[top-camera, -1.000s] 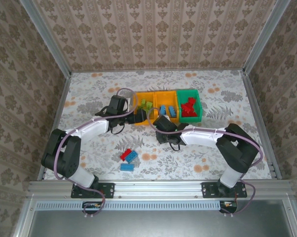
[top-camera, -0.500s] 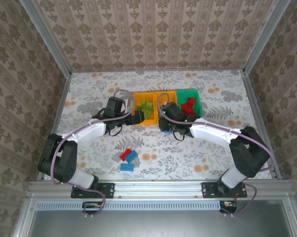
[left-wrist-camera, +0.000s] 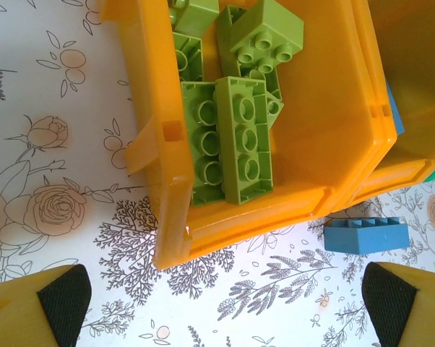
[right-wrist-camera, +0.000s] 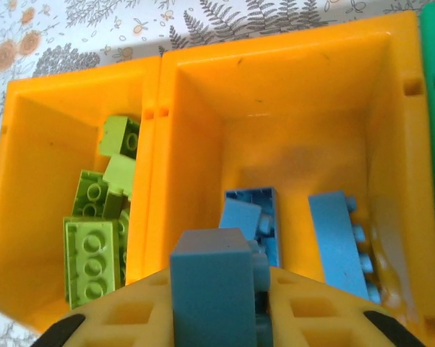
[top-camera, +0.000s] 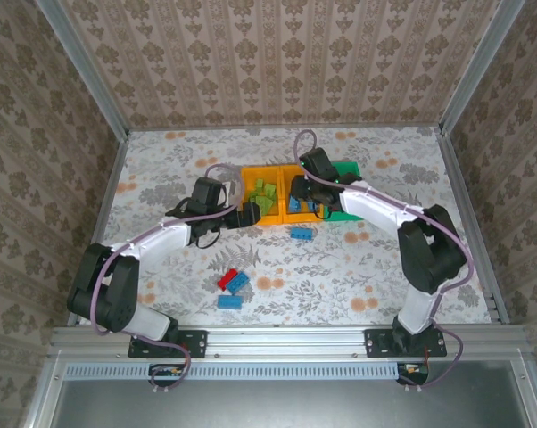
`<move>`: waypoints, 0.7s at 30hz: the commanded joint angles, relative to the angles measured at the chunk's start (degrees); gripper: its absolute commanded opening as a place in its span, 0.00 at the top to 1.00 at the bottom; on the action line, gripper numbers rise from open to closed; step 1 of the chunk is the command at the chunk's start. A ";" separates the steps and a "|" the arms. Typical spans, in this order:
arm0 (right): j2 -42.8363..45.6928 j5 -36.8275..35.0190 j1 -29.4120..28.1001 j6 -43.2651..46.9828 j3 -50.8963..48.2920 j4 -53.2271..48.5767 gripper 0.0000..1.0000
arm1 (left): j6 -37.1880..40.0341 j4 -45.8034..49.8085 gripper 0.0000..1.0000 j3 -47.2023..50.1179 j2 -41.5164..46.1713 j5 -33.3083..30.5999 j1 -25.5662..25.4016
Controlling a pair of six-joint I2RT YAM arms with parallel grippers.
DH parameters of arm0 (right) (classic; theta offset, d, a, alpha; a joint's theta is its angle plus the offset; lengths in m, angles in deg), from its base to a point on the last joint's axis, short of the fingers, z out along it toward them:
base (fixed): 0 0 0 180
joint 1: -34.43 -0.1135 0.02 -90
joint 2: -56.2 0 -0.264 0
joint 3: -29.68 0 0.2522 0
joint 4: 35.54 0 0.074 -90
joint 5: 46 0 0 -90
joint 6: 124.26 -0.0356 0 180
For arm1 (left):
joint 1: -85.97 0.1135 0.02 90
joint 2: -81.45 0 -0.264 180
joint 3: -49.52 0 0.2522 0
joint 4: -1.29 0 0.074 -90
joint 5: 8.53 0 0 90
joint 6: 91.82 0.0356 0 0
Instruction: Sort the legos into containers by color
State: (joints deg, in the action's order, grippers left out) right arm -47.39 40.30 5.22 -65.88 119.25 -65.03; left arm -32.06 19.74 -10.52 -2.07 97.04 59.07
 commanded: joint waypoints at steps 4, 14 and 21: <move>-2.89 -3.29 0.66 -1.33 4.43 -6.41 0.45 | 1.05 1.90 0.00 1.71 2.97 -0.61 0.36; 7.74 -4.84 -2.05 0.93 -4.87 -4.90 0.23 | 0.50 0.89 0.00 2.51 2.78 -0.42 0.35; 12.74 -7.61 -7.25 -2.75 -12.57 -6.31 0.16 | 0.10 0.00 0.00 2.56 1.66 0.23 0.41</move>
State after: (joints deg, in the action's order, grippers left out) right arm -35.61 35.40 -0.40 -66.42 109.35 -69.07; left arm -32.06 19.85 -8.49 -0.43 96.82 59.07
